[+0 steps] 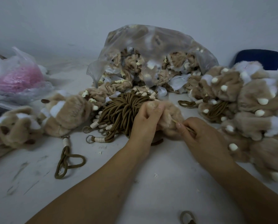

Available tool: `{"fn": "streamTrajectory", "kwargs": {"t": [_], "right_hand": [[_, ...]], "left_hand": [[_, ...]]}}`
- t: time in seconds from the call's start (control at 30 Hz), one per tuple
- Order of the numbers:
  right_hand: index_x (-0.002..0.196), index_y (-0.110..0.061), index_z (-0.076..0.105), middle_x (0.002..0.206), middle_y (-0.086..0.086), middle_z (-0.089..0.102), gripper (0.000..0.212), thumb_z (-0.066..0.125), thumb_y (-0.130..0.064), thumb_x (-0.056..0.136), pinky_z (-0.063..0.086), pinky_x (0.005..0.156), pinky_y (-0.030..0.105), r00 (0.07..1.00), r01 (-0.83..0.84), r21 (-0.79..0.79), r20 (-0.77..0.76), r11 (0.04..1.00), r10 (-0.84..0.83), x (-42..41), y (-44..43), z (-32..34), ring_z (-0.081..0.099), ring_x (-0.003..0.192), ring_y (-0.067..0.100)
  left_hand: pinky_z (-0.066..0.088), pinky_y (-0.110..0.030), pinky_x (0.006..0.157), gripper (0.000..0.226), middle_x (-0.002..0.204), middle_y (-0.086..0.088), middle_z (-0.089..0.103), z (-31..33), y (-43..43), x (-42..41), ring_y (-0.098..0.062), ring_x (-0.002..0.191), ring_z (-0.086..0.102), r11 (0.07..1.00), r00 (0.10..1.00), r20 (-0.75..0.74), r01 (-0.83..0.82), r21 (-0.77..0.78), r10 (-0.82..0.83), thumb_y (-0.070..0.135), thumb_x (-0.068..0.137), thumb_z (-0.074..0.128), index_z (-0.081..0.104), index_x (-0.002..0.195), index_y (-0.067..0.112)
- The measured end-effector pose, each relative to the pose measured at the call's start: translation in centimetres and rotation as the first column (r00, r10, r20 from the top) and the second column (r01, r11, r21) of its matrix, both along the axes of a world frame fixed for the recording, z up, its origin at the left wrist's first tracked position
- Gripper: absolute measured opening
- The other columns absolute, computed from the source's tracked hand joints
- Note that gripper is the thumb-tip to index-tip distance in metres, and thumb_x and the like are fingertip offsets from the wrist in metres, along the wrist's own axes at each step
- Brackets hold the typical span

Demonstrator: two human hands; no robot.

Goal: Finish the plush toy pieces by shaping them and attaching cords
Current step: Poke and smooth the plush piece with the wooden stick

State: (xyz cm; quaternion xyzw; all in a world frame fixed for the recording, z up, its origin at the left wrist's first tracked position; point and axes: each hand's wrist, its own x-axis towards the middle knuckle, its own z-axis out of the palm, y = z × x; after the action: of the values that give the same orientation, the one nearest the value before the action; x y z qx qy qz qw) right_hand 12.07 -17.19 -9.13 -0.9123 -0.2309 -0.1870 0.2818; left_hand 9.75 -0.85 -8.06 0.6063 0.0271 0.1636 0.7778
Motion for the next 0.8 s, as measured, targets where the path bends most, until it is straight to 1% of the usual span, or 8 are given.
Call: {"fn": "streamTrajectory", "kwargs": {"t": [0.1,0.23,0.33,0.43,0.57,0.67,0.73,0.8], "right_hand": [[0.071,-0.030,0.046,0.071,-0.011,0.050,0.032,0.038,-0.055,0.090,0.034,0.055,0.024,0.999,-0.009,0.035,-0.036,0.999,0.011,0.0,0.0,-0.2,0.051,0.071,-0.001],[0.065,-0.031,0.041,0.063,-0.011,0.050,0.037,0.036,-0.059,0.088,0.027,0.050,0.026,0.997,0.009,0.034,-0.078,0.999,-0.006,-0.1,0.0,-0.2,0.049,0.063,-0.001],[0.066,-0.032,0.043,0.071,-0.025,0.053,0.038,0.035,-0.063,0.087,0.026,0.049,0.028,0.994,0.020,0.055,-0.110,0.998,-0.014,0.1,-0.2,-0.1,0.050,0.064,0.000],[0.064,-0.026,0.043,0.070,-0.024,0.053,0.044,0.036,-0.064,0.085,0.029,0.049,0.028,0.996,-0.005,0.069,-0.089,0.998,0.011,0.1,-0.2,0.0,0.050,0.066,0.001],[0.063,-0.023,0.044,0.068,-0.020,0.053,0.045,0.040,-0.064,0.084,0.034,0.049,0.029,0.997,-0.027,0.092,-0.068,0.995,0.034,0.1,-0.2,0.1,0.050,0.062,0.007],[0.060,-0.024,0.041,0.064,-0.017,0.052,0.048,0.039,-0.066,0.082,0.034,0.050,0.031,0.994,-0.055,0.119,-0.086,0.991,0.066,-0.1,0.0,0.1,0.048,0.058,0.008],[0.058,-0.027,0.041,0.060,-0.016,0.053,0.046,0.037,-0.067,0.081,0.035,0.051,0.031,0.990,-0.063,0.154,-0.112,0.986,0.081,-0.3,0.2,0.0,0.047,0.055,0.007],[0.059,-0.027,0.045,0.056,-0.011,0.053,0.042,0.041,-0.061,0.083,0.041,0.054,0.033,0.991,-0.048,0.192,-0.115,0.980,0.071,-0.5,0.3,0.0,0.050,0.056,0.007]], "left_hand": [[0.053,-0.046,0.098,0.017,0.113,-0.015,0.070,-0.2,-0.2,0.1,-0.028,0.109,0.067,0.997,1.000,0.006,0.015,-0.073,-0.014,0.026,0.096,0.060,0.064,0.109,0.015],[0.057,-0.034,0.089,0.022,0.105,-0.008,0.074,-0.3,-0.2,0.4,-0.020,0.102,0.070,0.982,0.998,0.041,-0.030,-0.184,0.038,0.025,0.102,0.051,0.062,0.112,0.009],[0.058,-0.030,0.087,0.024,0.102,-0.005,0.074,-0.1,0.0,0.4,-0.018,0.101,0.070,0.967,0.999,0.041,-0.019,-0.256,0.031,0.028,0.104,0.047,0.063,0.109,0.011],[0.057,-0.035,0.089,0.026,0.103,-0.002,0.074,-0.4,-0.1,0.4,-0.018,0.103,0.069,0.980,0.999,0.039,0.003,-0.198,0.005,0.033,0.103,0.047,0.065,0.107,0.016],[0.059,-0.039,0.085,0.015,0.106,-0.001,0.072,-0.6,0.0,0.5,-0.021,0.103,0.069,0.994,0.999,0.041,0.007,-0.113,-0.002,0.032,0.099,0.055,0.066,0.106,0.025],[0.059,-0.042,0.081,0.010,0.098,-0.007,0.073,-0.4,-0.1,0.4,-0.026,0.097,0.070,0.973,0.996,0.015,0.094,-0.211,-0.093,0.027,0.099,0.057,0.066,0.096,0.023],[0.058,-0.044,0.087,0.016,0.105,-0.014,0.072,-0.3,-0.5,0.3,-0.029,0.101,0.069,0.936,0.980,0.032,0.199,-0.289,-0.198,0.027,0.100,0.054,0.065,0.106,0.016],[0.055,-0.041,0.094,0.032,0.113,-0.022,0.069,-0.5,-1.3,0.1,-0.030,0.107,0.067,0.916,0.960,0.078,0.278,-0.290,-0.267,0.026,0.101,0.051,0.060,0.119,0.000]]}}
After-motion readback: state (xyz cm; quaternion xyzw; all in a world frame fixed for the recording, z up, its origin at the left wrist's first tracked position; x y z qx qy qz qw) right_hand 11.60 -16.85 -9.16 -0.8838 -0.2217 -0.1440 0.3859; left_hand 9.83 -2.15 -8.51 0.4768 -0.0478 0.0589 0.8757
